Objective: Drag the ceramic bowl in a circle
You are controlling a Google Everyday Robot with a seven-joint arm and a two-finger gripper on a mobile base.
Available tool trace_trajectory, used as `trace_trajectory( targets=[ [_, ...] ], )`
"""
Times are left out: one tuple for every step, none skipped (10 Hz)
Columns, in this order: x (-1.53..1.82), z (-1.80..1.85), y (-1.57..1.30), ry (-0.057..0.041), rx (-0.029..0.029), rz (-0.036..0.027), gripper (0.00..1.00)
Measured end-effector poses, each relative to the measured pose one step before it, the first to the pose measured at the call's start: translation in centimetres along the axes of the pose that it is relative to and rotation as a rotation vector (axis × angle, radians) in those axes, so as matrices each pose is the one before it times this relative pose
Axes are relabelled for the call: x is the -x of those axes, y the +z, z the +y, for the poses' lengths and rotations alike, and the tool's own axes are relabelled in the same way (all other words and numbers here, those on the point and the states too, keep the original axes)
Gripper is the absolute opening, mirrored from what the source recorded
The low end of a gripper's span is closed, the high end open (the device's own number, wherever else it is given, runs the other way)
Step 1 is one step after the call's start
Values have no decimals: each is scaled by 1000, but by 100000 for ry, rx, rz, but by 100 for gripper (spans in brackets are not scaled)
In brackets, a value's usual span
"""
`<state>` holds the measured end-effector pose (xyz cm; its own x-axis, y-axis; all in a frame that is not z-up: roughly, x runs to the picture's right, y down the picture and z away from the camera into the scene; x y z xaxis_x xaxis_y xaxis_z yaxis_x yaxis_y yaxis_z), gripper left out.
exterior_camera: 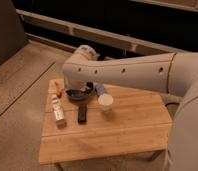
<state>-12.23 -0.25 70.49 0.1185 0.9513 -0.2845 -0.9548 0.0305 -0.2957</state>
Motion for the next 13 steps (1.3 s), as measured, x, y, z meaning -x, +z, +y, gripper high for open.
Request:
trace_trajectory(
  targets=[
    [694, -974, 378, 299, -1075, 108, 65],
    [966, -1588, 410, 543, -1802, -170, 65],
    [1050, -1041, 549, -6, -573, -310, 65],
    [1038, -614, 846, -406, 113, 178, 65],
    [450, -412, 1235, 525, 606, 1609, 65],
    [312, -776, 1325, 1225, 165, 1957, 65],
    [311, -1122, 1504, 1677, -456, 2522, 65],
    [452, -811, 1045, 2221, 92, 2039, 65],
    [679, -838, 773, 2112, -348, 1492, 65],
    [671, -774, 406, 1730, -654, 1025, 65],
    [526, -1020, 536, 1781, -1006, 1435, 65],
    [340, -606, 362, 1314, -869, 983, 65],
    [178, -1089, 725, 1950, -2152, 1931, 65]
  ],
)
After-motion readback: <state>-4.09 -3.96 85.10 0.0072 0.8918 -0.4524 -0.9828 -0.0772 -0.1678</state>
